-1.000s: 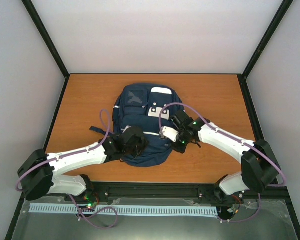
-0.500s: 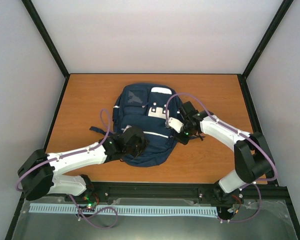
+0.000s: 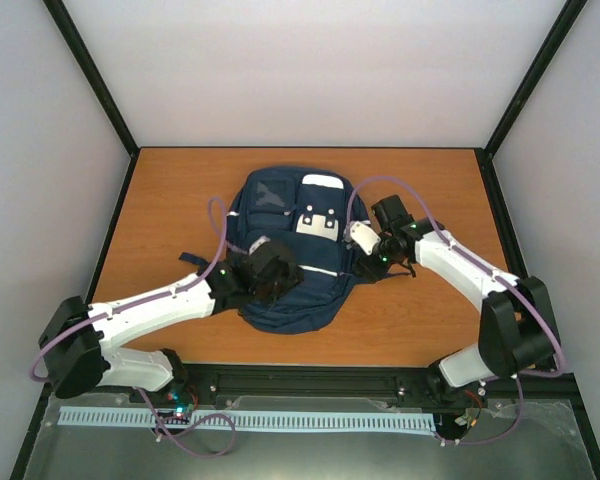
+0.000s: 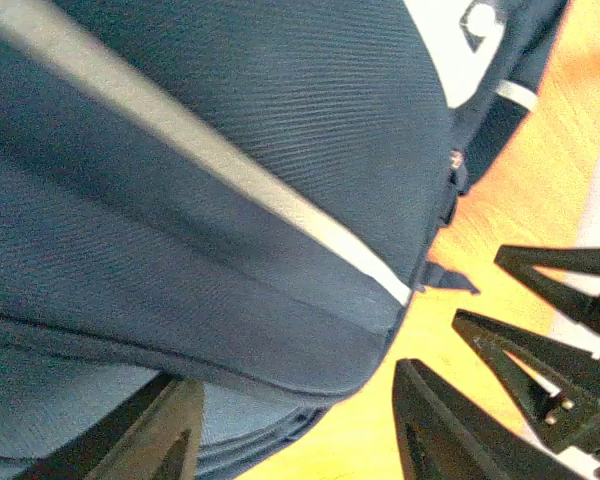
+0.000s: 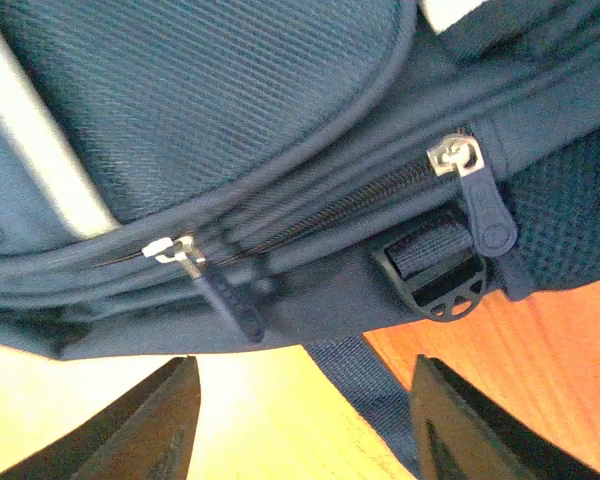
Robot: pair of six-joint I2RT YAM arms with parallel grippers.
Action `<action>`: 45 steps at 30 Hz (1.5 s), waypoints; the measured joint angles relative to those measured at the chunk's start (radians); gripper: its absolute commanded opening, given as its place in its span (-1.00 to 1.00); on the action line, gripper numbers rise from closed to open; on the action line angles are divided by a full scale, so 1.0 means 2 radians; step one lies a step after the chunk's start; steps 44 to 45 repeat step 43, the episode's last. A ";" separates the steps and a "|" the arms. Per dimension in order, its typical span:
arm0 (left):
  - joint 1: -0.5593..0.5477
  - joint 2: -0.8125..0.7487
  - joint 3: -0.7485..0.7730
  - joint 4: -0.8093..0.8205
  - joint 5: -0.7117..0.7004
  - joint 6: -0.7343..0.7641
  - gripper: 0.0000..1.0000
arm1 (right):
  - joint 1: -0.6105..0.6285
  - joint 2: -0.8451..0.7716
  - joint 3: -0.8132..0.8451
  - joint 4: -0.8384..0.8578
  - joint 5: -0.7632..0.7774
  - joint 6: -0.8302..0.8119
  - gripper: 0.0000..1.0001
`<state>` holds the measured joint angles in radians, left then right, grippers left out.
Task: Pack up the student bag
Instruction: Zip the student bag at the center of the board, then reset both arms
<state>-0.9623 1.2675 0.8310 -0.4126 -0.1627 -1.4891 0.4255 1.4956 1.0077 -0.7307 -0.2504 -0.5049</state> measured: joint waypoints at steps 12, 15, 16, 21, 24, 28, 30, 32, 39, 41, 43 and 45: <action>0.056 0.013 0.131 -0.188 -0.086 0.287 1.00 | -0.042 -0.130 -0.008 0.038 0.002 0.051 1.00; 0.094 0.012 0.136 -0.227 -0.137 0.345 0.99 | -0.088 -0.142 -0.014 0.060 -0.010 0.078 1.00; 0.105 0.011 0.136 -0.235 -0.150 0.360 1.00 | -0.109 -0.148 -0.019 0.073 -0.024 0.091 1.00; 0.162 -0.019 0.089 -0.222 -0.236 0.421 1.00 | -0.198 -0.235 -0.103 0.171 -0.066 0.167 1.00; 0.176 -0.013 0.058 -0.229 -0.252 0.439 0.99 | -0.198 -0.257 -0.114 0.203 -0.044 0.197 1.00; 0.181 -0.003 0.057 -0.229 -0.258 0.450 1.00 | -0.199 -0.241 -0.109 0.219 0.000 0.222 1.00; 0.182 -0.039 0.045 -0.205 -0.258 0.460 0.99 | -0.199 -0.238 -0.109 0.216 0.012 0.227 1.00; 0.185 -0.115 0.015 -0.164 -0.248 0.477 0.99 | -0.199 -0.241 -0.110 0.218 0.017 0.231 1.00; 0.187 -0.263 -0.039 -0.106 -0.252 0.503 1.00 | -0.199 -0.284 -0.126 0.230 0.015 0.231 1.00; 0.187 -0.257 -0.039 -0.106 -0.256 0.503 0.99 | -0.199 -0.291 -0.128 0.234 0.014 0.230 1.00; 0.187 -0.246 -0.038 -0.108 -0.262 0.503 1.00 | -0.199 -0.295 -0.133 0.240 0.012 0.227 1.00; 0.187 -0.246 -0.038 -0.108 -0.262 0.503 1.00 | -0.199 -0.295 -0.133 0.240 0.012 0.227 1.00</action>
